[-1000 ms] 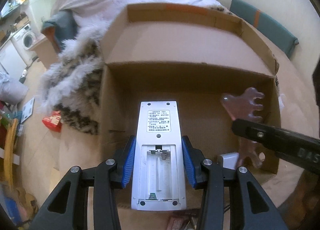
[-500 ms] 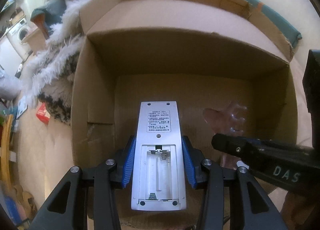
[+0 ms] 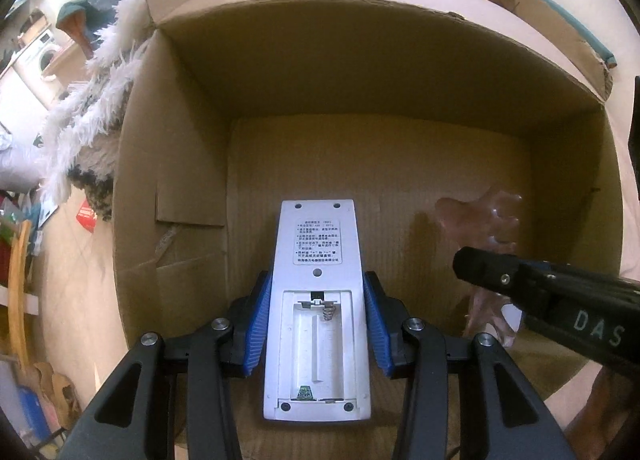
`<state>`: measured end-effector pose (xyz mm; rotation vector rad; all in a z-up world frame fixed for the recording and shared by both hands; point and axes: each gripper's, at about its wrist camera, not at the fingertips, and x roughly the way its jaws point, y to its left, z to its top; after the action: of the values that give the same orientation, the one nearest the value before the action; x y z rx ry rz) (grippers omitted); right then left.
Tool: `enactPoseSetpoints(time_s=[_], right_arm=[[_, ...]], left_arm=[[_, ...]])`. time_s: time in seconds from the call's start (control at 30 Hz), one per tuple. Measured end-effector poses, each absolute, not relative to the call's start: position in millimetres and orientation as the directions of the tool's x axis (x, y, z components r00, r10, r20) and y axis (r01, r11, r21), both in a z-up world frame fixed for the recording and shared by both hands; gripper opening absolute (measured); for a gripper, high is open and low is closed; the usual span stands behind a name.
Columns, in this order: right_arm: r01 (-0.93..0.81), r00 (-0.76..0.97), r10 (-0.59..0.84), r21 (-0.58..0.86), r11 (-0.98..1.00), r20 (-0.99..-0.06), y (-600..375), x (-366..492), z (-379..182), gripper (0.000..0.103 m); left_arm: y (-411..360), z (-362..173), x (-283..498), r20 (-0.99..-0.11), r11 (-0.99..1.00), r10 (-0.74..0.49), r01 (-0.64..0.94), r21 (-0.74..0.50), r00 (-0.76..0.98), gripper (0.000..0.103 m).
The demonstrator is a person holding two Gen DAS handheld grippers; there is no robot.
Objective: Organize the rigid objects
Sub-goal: 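Place the remote and hair claw into the box and open both tools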
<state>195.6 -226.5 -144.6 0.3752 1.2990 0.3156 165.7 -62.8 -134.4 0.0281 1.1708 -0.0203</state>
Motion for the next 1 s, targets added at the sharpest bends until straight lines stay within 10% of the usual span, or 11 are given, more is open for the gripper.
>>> enactPoseSetpoints(time_s=[0.43, 0.5, 0.57, 1.0], right_arm=[[-0.041, 0.315, 0.352, 0.358, 0.933, -0.881, -192, 185, -123, 0.023], [-0.034, 0.321, 0.361, 0.37, 0.928, -0.876, -189, 185, -121, 0.035], [-0.027, 0.331, 0.38, 0.394, 0.919, -0.864, -187, 183, -119, 0.069], [-0.065, 0.394, 0.419, 0.43, 0.9, -0.818, -159, 180, -102, 0.091]], left_arm=[[-51, -139, 177, -0.93, 0.999, -0.022, 0.035, -0.01, 0.367, 0.044], [-52, -137, 177, -0.93, 0.999, -0.041, 0.048, -0.026, 0.365, 0.054], [-55, -137, 177, -0.931, 0.998, -0.055, 0.06, -0.035, 0.362, 0.059], [-56, -119, 176, -0.913, 0.997, -0.068, 0.064, -0.046, 0.403, 0.07]])
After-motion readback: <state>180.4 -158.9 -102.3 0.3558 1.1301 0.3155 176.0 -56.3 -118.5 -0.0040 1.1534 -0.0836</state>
